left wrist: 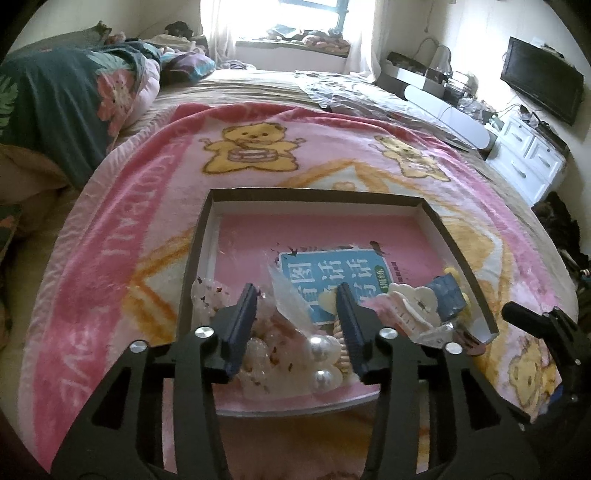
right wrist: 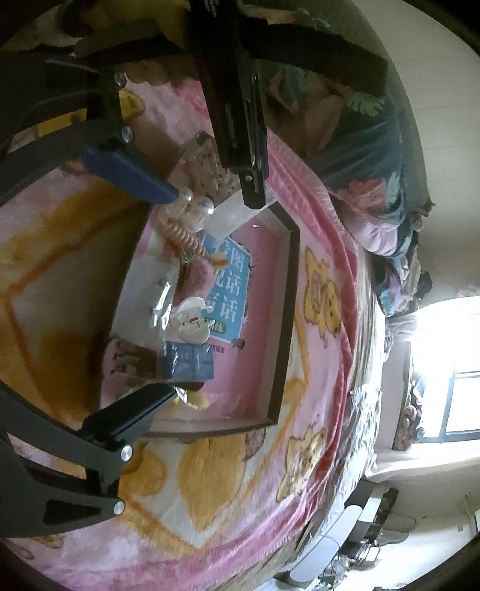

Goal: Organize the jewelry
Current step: 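Lower the packet into the tray with the left tool while the right tool releases the earring packet there, then withdraw both open tools from the tray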

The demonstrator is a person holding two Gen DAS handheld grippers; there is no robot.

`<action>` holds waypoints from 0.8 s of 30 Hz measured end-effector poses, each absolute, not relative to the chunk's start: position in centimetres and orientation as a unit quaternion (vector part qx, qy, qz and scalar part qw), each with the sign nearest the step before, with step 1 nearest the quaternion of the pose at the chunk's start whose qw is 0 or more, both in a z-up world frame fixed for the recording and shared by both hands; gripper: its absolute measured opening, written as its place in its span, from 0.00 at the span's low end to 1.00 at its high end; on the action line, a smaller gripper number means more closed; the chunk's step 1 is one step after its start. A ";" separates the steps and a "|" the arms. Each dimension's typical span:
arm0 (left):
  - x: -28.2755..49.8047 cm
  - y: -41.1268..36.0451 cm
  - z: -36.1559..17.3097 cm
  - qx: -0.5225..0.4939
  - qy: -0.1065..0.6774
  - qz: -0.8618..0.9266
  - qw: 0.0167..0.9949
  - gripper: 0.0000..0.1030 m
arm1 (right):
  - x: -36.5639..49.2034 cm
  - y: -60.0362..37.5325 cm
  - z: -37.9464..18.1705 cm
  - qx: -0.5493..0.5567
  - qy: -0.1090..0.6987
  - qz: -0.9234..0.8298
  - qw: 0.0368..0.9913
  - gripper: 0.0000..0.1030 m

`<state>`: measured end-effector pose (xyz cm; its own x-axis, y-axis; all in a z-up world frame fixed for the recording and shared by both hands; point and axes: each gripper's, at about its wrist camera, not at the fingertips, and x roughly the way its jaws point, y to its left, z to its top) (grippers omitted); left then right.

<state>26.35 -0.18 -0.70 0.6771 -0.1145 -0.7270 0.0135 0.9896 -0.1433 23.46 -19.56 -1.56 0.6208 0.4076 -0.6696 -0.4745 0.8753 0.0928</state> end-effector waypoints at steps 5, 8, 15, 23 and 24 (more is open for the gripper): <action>25.3 -0.6 0.7 -0.062 0.389 -0.041 0.918 0.59 | 22.3 -20.9 -0.6 -0.032 0.360 0.234 0.903 0.96; 24.5 -0.9 1.8 -0.063 0.380 -0.046 0.922 0.69 | 21.4 -21.9 -0.1 -0.026 0.358 0.223 0.906 0.96; 22.3 -1.2 4.1 -0.067 0.360 -0.060 0.929 0.90 | 19.7 -23.5 1.2 -0.007 0.350 0.207 0.913 0.96; 19.2 -1.0 5.8 -0.064 0.344 -0.059 0.935 0.91 | 17.8 -24.0 2.4 -0.007 0.338 0.197 0.920 0.96; 18.7 -1.0 6.0 -0.064 0.343 -0.057 0.935 0.91 | 17.6 -24.0 2.6 -0.007 0.337 0.197 0.921 0.96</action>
<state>18.69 -0.95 5.98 0.7582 -0.1509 -0.6343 0.0635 0.9853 -0.1585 17.58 -24.00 2.55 0.6956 0.3580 -0.6229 -0.3678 0.9222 0.1193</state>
